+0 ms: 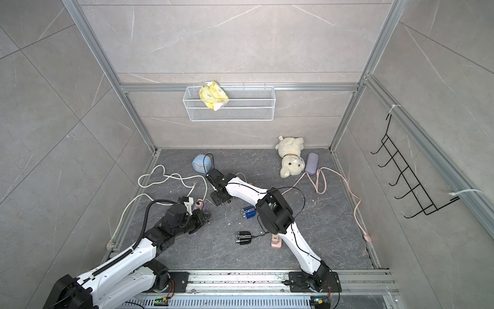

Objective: Unplug the electric shaver
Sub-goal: Place the electric shaver at the center of the board.

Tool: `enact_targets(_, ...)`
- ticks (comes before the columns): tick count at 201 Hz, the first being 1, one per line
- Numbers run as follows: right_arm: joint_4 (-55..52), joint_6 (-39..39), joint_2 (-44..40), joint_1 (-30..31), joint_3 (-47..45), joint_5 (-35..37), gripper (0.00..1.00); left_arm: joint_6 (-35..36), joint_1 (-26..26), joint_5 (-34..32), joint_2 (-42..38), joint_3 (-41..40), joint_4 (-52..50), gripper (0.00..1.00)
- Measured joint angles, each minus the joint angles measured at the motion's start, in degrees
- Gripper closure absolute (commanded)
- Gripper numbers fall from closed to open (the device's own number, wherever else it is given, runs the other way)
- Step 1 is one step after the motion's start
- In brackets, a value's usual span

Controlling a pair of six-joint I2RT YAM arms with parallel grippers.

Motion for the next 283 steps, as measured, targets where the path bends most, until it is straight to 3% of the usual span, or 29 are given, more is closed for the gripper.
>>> enact_targets(36,0.0,0.2,0.2,-0.2,0.3,-0.6,0.31,0.1,0.0,0.0,0.1,0.0,-0.2,1.00)
enact_targets(68,0.0,0.8,0.4,-0.3,0.3,-0.7,0.24,0.4,0.0,0.1,1.1,0.4,-0.3,1.00)
enact_targets(138,2.2,1.2,-0.4,-0.4,-1.1,-0.9,0.22,1.8,0.0,0.2,1.3,1.2,-1.6,1.00)
enact_targets(194,6.1,1.2,-10.7,-0.4,-9.8,-1.0,0.22,4.0,-0.5,1.1,4.8,3.7,-2.8,1.00)
enact_targets(206,7.2,1.2,-13.5,-0.4,-12.2,-1.0,0.21,4.3,-1.0,1.2,6.1,3.7,-2.9,0.78)
enact_targets(223,8.5,1.2,-16.4,-0.4,-15.4,-1.1,0.21,4.8,-1.9,1.5,8.0,3.7,-3.1,0.75)
enact_targets(239,9.7,1.2,-18.1,-0.4,-17.8,-1.3,0.21,5.1,-2.7,1.5,9.3,3.9,-3.3,0.54)
enact_targets(251,10.2,1.2,-18.8,-0.4,-19.4,-1.5,0.21,5.8,-3.1,1.5,9.7,4.6,-4.4,0.44)
enact_targets(283,11.8,0.8,-20.0,-0.4,-22.9,-1.8,0.21,6.9,-4.0,1.3,8.8,7.8,-7.8,0.30)
